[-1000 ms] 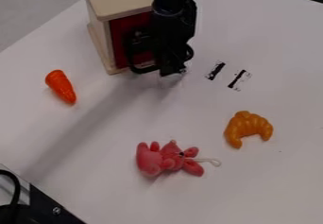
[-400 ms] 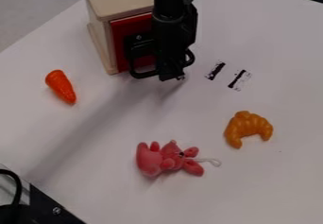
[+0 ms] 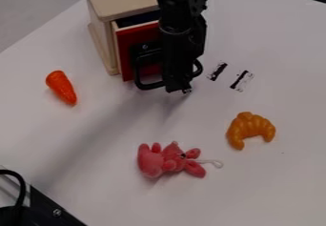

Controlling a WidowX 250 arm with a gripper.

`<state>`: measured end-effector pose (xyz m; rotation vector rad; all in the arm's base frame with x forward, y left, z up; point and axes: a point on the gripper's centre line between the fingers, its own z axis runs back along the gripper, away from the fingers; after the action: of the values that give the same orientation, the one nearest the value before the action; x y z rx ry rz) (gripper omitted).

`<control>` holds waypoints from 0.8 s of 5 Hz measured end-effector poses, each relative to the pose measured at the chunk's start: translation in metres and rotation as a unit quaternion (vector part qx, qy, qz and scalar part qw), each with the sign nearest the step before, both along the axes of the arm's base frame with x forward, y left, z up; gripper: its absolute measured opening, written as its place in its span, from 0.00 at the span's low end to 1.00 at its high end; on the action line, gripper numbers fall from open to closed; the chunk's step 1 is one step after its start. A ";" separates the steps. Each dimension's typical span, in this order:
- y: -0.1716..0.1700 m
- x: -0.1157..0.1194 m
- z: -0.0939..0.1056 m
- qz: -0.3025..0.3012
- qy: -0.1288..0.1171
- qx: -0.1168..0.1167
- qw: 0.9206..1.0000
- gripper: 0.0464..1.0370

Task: Open the drawer

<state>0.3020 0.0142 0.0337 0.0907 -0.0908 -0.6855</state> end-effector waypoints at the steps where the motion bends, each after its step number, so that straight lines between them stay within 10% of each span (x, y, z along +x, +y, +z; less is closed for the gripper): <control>1: -0.012 -0.010 0.002 -0.017 -0.002 -0.003 1.000 0.06; 3: -0.019 -0.019 0.001 -0.027 -0.003 -0.007 1.000 0.09; 4: -0.024 -0.021 0.000 -0.020 0.000 0.001 1.000 0.29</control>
<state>0.2807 -0.0095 0.0341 0.0917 -0.0920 -0.7255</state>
